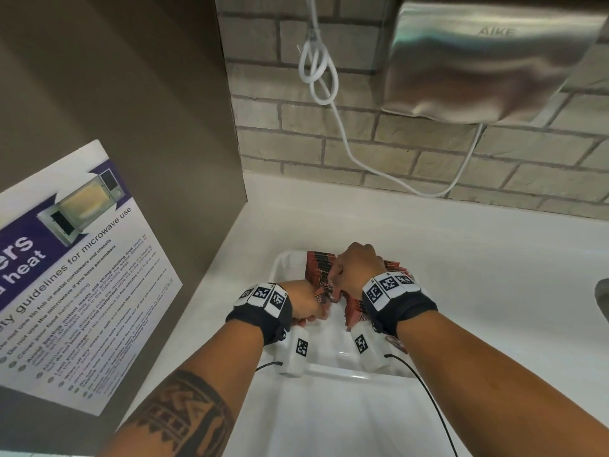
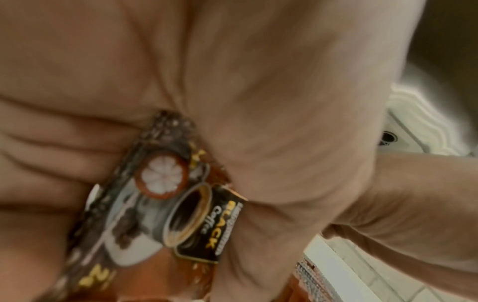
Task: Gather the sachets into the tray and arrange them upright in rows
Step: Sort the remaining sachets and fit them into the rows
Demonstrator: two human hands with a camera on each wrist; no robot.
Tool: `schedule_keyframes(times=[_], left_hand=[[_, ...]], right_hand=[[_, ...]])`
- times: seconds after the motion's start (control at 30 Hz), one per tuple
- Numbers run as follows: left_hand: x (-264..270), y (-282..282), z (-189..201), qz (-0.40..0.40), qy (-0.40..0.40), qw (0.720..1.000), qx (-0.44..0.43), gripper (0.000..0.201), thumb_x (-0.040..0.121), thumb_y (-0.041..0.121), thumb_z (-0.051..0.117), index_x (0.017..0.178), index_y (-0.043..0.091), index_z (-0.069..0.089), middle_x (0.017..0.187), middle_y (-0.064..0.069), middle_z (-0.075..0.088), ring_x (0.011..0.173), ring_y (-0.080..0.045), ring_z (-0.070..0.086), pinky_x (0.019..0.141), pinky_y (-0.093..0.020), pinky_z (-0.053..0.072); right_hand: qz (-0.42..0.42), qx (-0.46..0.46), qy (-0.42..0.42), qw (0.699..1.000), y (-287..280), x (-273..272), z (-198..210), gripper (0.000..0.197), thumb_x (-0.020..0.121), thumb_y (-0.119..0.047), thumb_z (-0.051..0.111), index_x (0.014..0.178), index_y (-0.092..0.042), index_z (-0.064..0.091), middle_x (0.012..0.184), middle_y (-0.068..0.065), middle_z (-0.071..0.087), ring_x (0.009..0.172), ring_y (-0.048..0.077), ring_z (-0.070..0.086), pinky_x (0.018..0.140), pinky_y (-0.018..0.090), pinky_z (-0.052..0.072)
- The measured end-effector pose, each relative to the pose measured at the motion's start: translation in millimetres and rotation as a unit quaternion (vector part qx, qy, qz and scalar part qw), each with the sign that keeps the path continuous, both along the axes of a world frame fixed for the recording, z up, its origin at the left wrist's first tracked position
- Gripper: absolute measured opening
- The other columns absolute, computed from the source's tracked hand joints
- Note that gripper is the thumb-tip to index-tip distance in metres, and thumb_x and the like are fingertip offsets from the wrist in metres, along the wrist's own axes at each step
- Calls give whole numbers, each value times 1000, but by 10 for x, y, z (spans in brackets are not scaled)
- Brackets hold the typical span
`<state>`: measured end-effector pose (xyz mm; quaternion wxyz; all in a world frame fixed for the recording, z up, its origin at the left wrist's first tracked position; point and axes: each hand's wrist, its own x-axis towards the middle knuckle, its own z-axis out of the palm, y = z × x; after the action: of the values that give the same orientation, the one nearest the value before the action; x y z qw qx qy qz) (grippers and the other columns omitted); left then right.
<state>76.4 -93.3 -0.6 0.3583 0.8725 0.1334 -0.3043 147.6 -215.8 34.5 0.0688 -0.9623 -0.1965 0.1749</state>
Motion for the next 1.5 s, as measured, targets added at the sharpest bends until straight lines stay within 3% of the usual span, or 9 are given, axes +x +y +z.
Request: schedule_keyframes(times=[0.27, 0.47, 0.57, 0.67, 0.8, 1.07, 1.2, 1.37, 1.5], left_hand=[[1, 12, -85, 23, 1, 999, -25, 16, 89, 23, 70, 100, 12, 68, 76, -1, 64, 61, -18, 55, 55, -24, 44], [-27, -3, -59, 40, 7, 998, -45, 11, 89, 17, 68, 99, 14, 69, 76, -2, 64, 59, -15, 58, 54, -23, 47], [-37, 16, -38, 50, 13, 997, -58, 21, 87, 8, 65, 107, 6, 70, 82, -7, 65, 67, -20, 60, 64, -28, 51], [-66, 96, 5, 74, -4, 991, -111, 25, 87, 1, 65, 112, -4, 68, 86, -14, 66, 73, -24, 63, 75, -36, 59], [-157, 171, 121, 128, -68, 943, -300, 27, 90, 8, 73, 115, -1, 68, 87, -4, 73, 75, -13, 68, 68, -28, 59], [-238, 180, 171, 132, -113, 912, -372, 18, 91, 12, 71, 109, 17, 69, 92, 2, 72, 85, -11, 68, 74, -30, 58], [-271, 225, 160, 147, -134, 920, -338, 17, 89, 10, 74, 105, 12, 69, 82, 1, 70, 79, -14, 65, 71, -30, 58], [-254, 331, 142, 164, -134, 958, -192, 16, 89, 11, 75, 103, 5, 71, 84, -10, 67, 70, -19, 63, 65, -31, 59], [-214, 371, 172, 124, -73, 988, -57, 12, 88, 6, 65, 95, 6, 75, 75, -2, 69, 59, -16, 58, 57, -26, 54]], right_hand=[[-11, 69, 15, 997, -69, 8, 46, 27, 81, -14, 68, 65, -36, 69, 90, -13, 70, 97, 16, 63, 93, 38, 53], [-17, 123, 8, 992, -126, -23, 99, 33, 83, -11, 61, 62, -36, 66, 79, -18, 66, 92, 16, 65, 92, 39, 53], [-11, 147, 13, 989, -179, -28, 129, 29, 83, -14, 62, 65, -36, 65, 83, -17, 67, 94, 12, 65, 89, 33, 53], [7, 194, 52, 980, -259, -85, 175, 12, 85, -18, 69, 82, -29, 72, 81, -17, 66, 81, 4, 62, 69, 15, 47], [15, 244, 103, 964, -320, -162, 198, 16, 83, -28, 77, 98, -24, 72, 86, -8, 74, 81, 5, 66, 72, 19, 47], [-10, 302, 74, 950, -336, -151, 316, 8, 87, -24, 75, 94, -22, 75, 90, -2, 74, 87, 12, 67, 75, 20, 48], [-9, 292, 62, 954, -315, -157, 350, 6, 87, -23, 75, 93, -21, 75, 90, -4, 74, 85, 10, 65, 68, 17, 44], [-16, 281, 6, 960, -315, -123, 411, 5, 90, -19, 69, 91, -20, 74, 77, -15, 65, 72, -3, 56, 58, 9, 36], [-17, 225, 0, 974, -302, -90, 410, 16, 87, -12, 64, 83, -22, 76, 77, -16, 67, 80, 6, 61, 63, 13, 44]])
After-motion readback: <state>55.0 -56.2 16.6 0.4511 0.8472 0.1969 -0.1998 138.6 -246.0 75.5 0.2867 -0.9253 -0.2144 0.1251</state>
